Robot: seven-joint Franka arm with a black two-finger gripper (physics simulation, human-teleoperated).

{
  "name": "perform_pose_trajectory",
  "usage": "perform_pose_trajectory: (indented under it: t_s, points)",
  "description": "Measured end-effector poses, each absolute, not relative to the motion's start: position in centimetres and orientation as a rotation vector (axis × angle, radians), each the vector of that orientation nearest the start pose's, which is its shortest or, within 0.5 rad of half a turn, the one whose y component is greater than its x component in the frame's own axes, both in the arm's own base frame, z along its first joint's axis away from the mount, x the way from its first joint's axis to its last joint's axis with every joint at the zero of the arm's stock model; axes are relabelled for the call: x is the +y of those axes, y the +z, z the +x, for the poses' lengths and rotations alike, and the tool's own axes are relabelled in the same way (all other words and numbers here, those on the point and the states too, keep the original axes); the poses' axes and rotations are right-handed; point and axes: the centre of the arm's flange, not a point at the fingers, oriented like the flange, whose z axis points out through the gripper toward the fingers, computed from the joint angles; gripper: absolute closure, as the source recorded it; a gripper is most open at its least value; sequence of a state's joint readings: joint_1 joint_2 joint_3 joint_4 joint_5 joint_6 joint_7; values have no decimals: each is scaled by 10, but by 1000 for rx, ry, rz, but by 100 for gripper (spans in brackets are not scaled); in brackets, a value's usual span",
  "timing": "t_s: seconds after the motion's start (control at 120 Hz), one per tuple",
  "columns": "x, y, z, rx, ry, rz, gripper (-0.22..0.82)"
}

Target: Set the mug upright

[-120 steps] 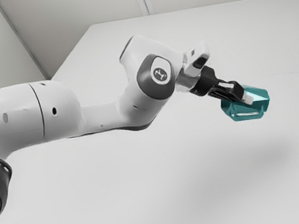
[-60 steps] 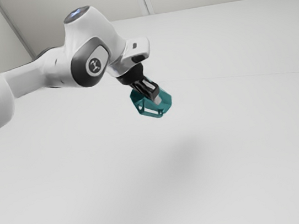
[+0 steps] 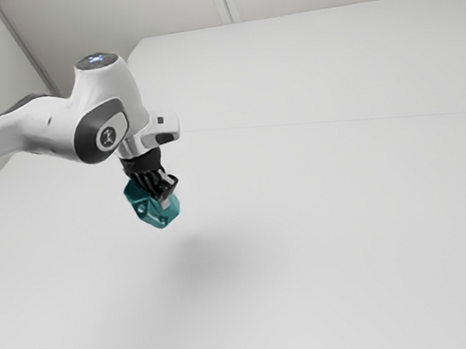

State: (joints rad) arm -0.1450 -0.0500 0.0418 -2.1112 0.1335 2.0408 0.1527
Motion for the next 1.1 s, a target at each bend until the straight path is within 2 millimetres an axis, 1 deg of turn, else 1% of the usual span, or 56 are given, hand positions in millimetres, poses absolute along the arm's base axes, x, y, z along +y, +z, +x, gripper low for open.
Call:
perform_pose_trajectory:
  t_s: [0.1, 0.283, 0.442, 0.717, 1.1]
  points:
    - [-45, 421, 525, 478, 44, -2980, 79]
    - [-50, 396, 527, 501, 54, -2961, 79]
    - [-54, 379, 523, 516, 74, -2951, 79]
    - [-59, 363, 525, 523, 93, -2947, 79]
    - [-46, 348, 526, 477, 127, -2954, 79]
